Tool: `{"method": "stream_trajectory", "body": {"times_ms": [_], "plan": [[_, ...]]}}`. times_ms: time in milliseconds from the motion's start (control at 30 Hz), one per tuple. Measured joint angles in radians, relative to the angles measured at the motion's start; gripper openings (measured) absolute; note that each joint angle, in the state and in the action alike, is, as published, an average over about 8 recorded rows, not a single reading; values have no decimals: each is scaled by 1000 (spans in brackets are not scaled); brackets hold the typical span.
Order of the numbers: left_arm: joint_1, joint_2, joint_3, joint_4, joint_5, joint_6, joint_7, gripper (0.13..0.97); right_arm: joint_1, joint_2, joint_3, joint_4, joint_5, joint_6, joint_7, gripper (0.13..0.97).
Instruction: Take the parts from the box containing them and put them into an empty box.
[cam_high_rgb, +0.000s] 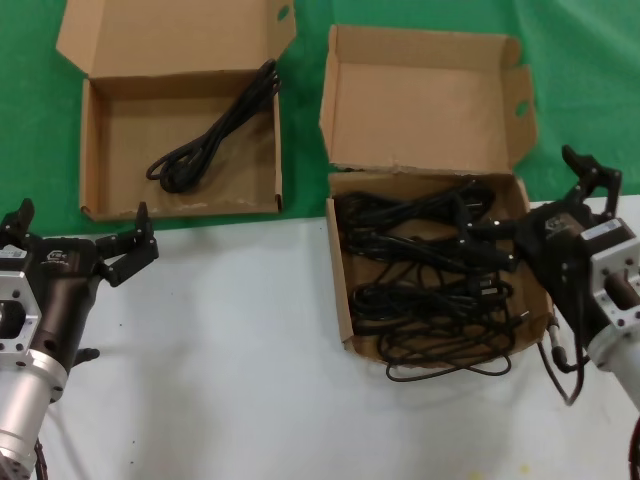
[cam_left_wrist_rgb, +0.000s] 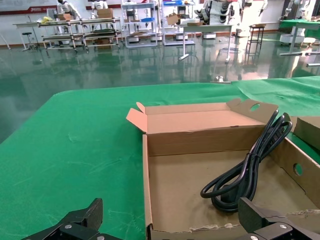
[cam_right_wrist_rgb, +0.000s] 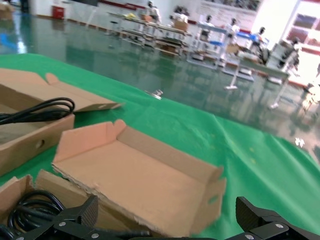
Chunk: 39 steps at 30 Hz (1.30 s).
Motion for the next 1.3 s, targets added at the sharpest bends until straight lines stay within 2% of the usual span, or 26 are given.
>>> {"method": "stream_trajectory", "body": {"times_ms": [100, 400, 667, 1300], "plan": [[0, 0, 0, 0, -1, -1, 0, 933, -15, -5, 10, -3, 7, 11, 31, 966], [1, 0, -1, 2, -3, -2, 1, 966, -61, -18, 38, -11, 30, 44, 126, 966], [1, 0, -2, 3, -4, -3, 2, 966, -94, -29, 60, -17, 46, 69, 196, 966], [1, 0, -2, 3, -4, -4, 2, 966, -100, -30, 63, -18, 49, 73, 207, 966]]}}
